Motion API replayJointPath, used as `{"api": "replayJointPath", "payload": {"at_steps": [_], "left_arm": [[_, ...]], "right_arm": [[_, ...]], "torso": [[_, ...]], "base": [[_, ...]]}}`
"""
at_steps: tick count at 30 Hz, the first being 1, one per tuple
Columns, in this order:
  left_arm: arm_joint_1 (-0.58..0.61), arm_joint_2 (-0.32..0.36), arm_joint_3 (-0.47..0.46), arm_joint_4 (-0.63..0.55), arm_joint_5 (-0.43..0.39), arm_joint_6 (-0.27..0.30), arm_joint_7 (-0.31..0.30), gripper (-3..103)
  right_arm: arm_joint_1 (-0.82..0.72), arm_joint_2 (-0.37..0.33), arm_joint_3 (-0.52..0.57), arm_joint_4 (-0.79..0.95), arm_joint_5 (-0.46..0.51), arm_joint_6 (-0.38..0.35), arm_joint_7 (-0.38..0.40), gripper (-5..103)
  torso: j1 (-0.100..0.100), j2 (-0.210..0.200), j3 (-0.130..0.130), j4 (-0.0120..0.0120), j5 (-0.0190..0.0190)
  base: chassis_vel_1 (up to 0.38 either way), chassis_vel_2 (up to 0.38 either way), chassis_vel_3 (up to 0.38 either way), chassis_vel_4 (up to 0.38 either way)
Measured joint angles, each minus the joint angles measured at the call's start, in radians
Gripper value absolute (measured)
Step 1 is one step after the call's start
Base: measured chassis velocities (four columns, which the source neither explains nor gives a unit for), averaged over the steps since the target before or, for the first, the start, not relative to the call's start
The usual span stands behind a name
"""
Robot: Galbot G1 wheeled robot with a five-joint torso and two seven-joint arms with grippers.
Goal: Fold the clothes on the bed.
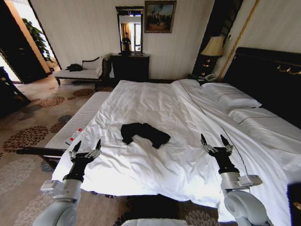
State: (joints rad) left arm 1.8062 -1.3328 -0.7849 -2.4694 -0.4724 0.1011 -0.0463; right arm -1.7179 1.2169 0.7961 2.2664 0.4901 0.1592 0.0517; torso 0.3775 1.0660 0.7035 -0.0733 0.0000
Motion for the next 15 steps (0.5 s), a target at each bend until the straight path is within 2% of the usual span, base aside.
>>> {"api": "replayJointPath", "payload": {"at_steps": [4, 15], "left_arm": [[0.019, 0.003, 0.004, -0.013, 0.000, 0.004, -0.001, 100], [0.029, 0.015, -0.006, -0.021, 0.002, 0.005, -0.009, 100]], "right_arm": [[0.000, 0.041, -0.011, 0.007, -0.027, 0.004, -0.009, 100], [-0.019, 0.074, -0.009, 0.007, -0.040, 0.014, -0.006, 100]], "torso": [[0.000, 0.000, 0.000, 0.0001, 0.0000], [0.000, 0.000, 0.000, 0.0000, -0.0001]], "base": [[0.000, 0.000, 0.000, 0.000], [0.000, 0.000, 0.000, 0.000]]}}
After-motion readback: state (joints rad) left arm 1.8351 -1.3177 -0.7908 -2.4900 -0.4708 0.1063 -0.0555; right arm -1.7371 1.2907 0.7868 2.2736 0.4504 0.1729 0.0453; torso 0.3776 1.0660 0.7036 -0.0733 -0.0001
